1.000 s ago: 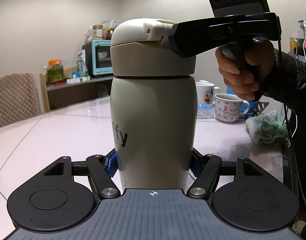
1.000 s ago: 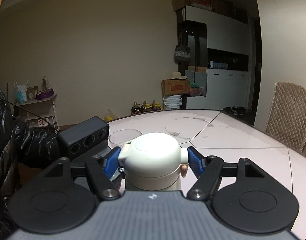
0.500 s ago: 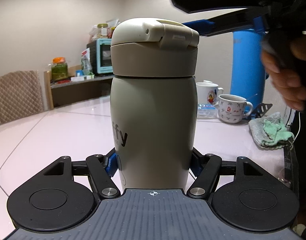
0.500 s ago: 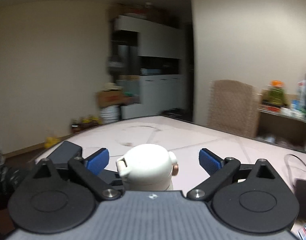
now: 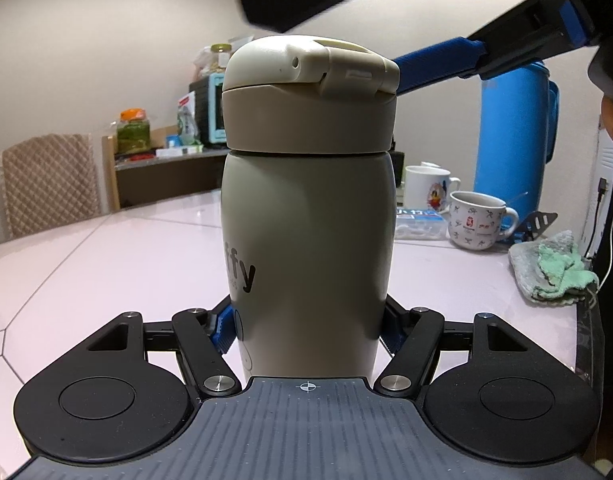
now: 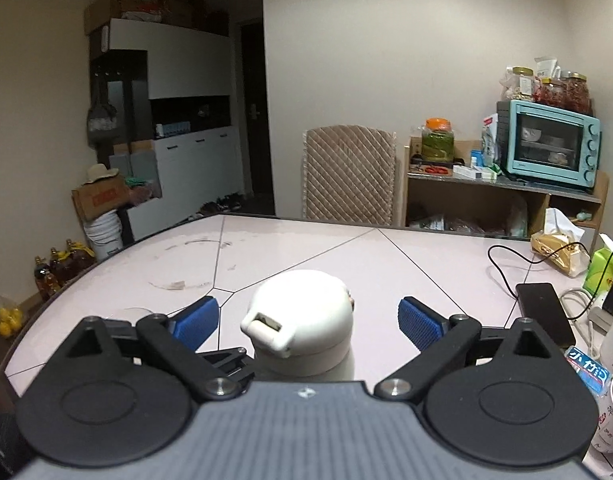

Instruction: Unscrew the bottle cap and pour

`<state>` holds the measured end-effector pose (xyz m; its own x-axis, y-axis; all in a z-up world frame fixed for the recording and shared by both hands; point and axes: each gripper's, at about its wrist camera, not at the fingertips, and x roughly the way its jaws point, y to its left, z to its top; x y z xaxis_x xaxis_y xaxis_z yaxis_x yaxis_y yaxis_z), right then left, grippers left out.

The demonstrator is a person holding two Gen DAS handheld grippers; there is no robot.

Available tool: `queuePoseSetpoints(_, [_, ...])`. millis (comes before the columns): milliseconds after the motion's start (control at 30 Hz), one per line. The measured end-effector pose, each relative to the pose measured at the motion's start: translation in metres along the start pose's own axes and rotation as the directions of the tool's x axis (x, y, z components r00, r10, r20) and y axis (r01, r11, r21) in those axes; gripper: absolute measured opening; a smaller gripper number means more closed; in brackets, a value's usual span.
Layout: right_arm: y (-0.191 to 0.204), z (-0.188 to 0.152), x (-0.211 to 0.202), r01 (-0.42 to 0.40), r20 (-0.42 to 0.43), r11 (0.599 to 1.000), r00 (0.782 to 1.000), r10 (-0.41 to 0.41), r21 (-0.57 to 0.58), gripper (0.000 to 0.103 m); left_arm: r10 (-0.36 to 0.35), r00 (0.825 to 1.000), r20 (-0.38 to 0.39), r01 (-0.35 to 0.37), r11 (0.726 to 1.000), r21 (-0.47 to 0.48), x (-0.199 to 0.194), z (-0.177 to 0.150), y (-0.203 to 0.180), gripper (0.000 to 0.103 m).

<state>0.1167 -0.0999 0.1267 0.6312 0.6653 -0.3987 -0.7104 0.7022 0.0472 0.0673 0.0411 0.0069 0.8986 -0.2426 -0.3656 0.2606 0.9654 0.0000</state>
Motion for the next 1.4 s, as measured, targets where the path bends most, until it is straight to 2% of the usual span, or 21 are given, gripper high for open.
queuePoseSetpoints(167, [0.012, -0.002, 0.006, 0.029, -0.034, 0.999, 0.999, -0.03, -0.02, 0.085, 0.004, 1.0, 0.0, -0.004, 1.0, 0.0, -0.001, 0.0, 0.0, 0.072])
queuePoseSetpoints(300, [0.016, -0.002, 0.009, 0.03, -0.05, 0.999, 0.998, -0.032, -0.031, 0.065, 0.005, 1.0, 0.001, -0.005, 1.0, -0.001, -0.001, -0.001, 0.0, 0.072])
queuePoseSetpoints(500, [0.018, -0.002, 0.007, 0.017, -0.048, 0.998, 0.999, -0.02, -0.066, 0.065, 0.004, 1.0, 0.003, -0.004, 1.0, -0.001, -0.001, -0.002, 0.001, 0.072])
queuePoseSetpoints(633, [0.007, -0.003, 0.006, -0.072, -0.053, 0.992, 0.996, 0.067, -0.107, 0.064, -0.012, 1.0, 0.004, 0.012, 1.0, -0.001, -0.002, -0.002, 0.003, 0.072])
queuePoseSetpoints(733, [-0.01, 0.0, 0.005, -0.192, -0.065, 0.971, 0.981, 0.185, -0.141, 0.064, -0.021, 1.0, 0.005, 0.021, 1.0, 0.008, -0.001, -0.002, 0.004, 0.072])
queuePoseSetpoints(833, [-0.029, 0.001, 0.008, -0.321, -0.083, 0.929, 0.947, 0.311, -0.184, 0.064, -0.034, 0.999, 0.003, 0.034, 0.999, 0.016, -0.001, -0.001, 0.004, 0.072])
queuePoseSetpoints(933, [-0.042, 0.005, 0.013, -0.432, -0.112, 0.873, 0.902, 0.417, -0.228, 0.064, -0.046, 0.999, 0.003, 0.046, 0.999, 0.023, -0.001, -0.001, 0.005, 0.072])
queuePoseSetpoints(1000, [-0.052, 0.009, 0.019, -0.507, -0.141, 0.828, 0.862, 0.487, -0.24, 0.064, -0.05, 0.999, 0.004, 0.05, 0.998, 0.026, 0.0, -0.001, 0.005, 0.072])
queuePoseSetpoints(1100, [-0.065, 0.013, 0.027, -0.611, -0.182, 0.741, 0.791, 0.584, -0.277, 0.064, -0.055, 0.998, 0.007, 0.055, 0.998, 0.033, 0.0, -0.002, 0.004, 0.072])
queuePoseSetpoints(1267, [-0.075, 0.026, 0.039, -0.729, -0.239, 0.625, 0.683, 0.69, -0.278, 0.065, -0.057, 0.998, 0.008, 0.056, 0.998, 0.03, 0.001, -0.002, 0.003, 0.072])
queuePoseSetpoints(1333, [-0.077, 0.028, 0.044, -0.759, -0.252, 0.595, 0.65, 0.717, -0.264, 0.065, -0.057, 0.998, 0.008, 0.057, 0.998, 0.029, 0.0, -0.003, 0.004, 0.072])
queuePoseSetpoints(1400, [-0.08, 0.029, 0.045, -0.77, -0.251, 0.583, 0.636, 0.729, -0.259, 0.065, -0.058, 0.998, 0.008, 0.058, 0.998, 0.027, 0.0, -0.003, 0.005, 0.072])
